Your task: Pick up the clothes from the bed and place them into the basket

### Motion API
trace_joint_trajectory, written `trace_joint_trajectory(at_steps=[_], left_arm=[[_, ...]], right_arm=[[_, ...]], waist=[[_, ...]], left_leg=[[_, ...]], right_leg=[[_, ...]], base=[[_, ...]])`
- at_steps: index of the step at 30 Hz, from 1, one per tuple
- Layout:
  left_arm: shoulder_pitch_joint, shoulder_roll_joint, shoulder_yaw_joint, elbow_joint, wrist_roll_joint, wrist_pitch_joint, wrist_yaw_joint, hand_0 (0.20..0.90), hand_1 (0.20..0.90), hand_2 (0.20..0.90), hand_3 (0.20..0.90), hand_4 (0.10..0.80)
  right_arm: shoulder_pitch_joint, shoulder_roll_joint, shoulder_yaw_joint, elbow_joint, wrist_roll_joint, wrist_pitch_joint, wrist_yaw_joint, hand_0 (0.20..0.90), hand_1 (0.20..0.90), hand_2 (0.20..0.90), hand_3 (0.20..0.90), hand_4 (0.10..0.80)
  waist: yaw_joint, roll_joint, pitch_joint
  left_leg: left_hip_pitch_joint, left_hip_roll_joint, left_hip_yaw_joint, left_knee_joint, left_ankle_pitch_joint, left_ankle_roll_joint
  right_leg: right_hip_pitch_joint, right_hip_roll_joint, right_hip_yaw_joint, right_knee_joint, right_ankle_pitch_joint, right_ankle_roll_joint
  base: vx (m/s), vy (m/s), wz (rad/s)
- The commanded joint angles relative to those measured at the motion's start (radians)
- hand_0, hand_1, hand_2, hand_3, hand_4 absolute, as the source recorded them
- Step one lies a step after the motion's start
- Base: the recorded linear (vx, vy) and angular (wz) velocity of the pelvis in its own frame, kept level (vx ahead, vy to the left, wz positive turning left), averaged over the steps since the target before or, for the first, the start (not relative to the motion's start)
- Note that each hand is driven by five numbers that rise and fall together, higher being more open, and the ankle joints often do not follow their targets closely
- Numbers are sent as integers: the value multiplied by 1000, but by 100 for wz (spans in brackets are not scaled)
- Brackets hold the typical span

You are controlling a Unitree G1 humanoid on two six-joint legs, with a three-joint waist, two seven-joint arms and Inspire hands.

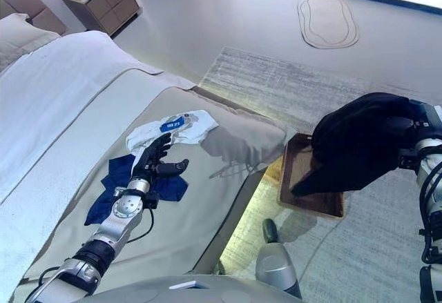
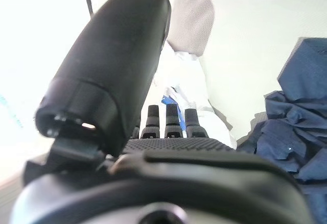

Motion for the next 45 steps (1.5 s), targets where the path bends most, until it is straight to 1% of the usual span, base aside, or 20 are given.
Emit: trace_joint_trajectory(at_steps=[1,10,11,12,13,18,24,30,35,41,45], left_arm=[[-66,31,2,-49,3,-83,30,900,900,900,900,800],[-68,42,0,-72,-1,-74,32,900,900,900,900,800],[-73,42,-2,-71,-1,-74,34,900,900,900,900,800],[-74,43,-2,-71,-2,-74,33,900,900,900,900,800],[-76,44,-5,-72,-2,-70,35,900,900,900,900,800],[-77,44,-4,-79,4,-65,33,900,900,900,900,800],[-73,49,-6,-84,11,-62,31,900,900,900,900,800],[-68,54,0,-83,18,-61,28,900,900,900,900,800],[-62,53,5,-84,24,-63,32,900,900,900,900,800],[-56,52,11,-74,30,-64,34,900,900,900,900,800],[-55,46,18,-68,33,-54,40,900,900,900,900,800]], right_arm=[[-113,-41,-68,6,-11,-103,-6,300,300,300,200,100],[-97,-41,-50,85,-38,-98,20,300,300,300,200,100],[-94,-38,-45,99,-42,-101,27,392,392,392,307,207],[-93,-38,-43,101,-48,-100,29,818,818,818,804,704],[-91,-35,-37,106,-55,-103,29,900,900,900,900,800],[-83,-25,-33,110,-72,-102,15,900,900,900,900,800],[-78,-14,-28,92,-70,-109,18,900,900,900,900,800],[-69,7,-12,56,-70,-116,51,900,900,900,900,800],[-65,21,0,48,-77,-119,56,900,900,900,900,800],[-73,34,9,23,-48,-142,79,900,900,900,900,800],[-103,56,19,-27,31,-176,105,900,900,900,900,800]], waist=[[-6,-51,-62],[-4,-33,-41],[-1,-32,-37],[-1,-31,-36],[2,-30,-35],[8,-28,-30],[17,-35,-28],[27,-49,-32],[37,-62,-37],[53,-77,-41],[76,-93,-47]], left_leg=[[-28,33,-41,65,-75,-70],[-40,33,-35,49,-62,-77],[-42,32,-37,45,-59,-77],[-42,31,-38,44,-58,-77],[-45,29,-39,44,-56,-78],[-49,26,-45,38,-50,-79],[-53,21,-52,36,-50,-77],[-53,15,-64,36,-50,-70],[-53,14,-65,43,-53,-69],[-45,13,-72,41,-54,-64],[-44,13,-85,45,-55,-63]], right_leg=[[17,21,-7,45,-84,-12],[1,17,-15,43,-83,-11],[-1,18,-17,42,-82,-10],[-1,17,-19,41,-82,-10],[-1,17,-22,40,-83,-11],[0,15,-29,34,-80,-11],[5,14,-38,31,-80,-11],[12,15,-38,34,-83,-12],[18,11,-47,34,-83,-13],[32,7,-63,37,-87,-15],[44,0,-85,39,-91,-16]], base=[[0,0,0],[-29,-15,-3],[-36,-20,3],[-56,-31,6],[-43,-22,7],[-36,-11,5],[-11,-2,1],[3,0,5],[16,3,5],[25,8,6],[18,-6,13]])
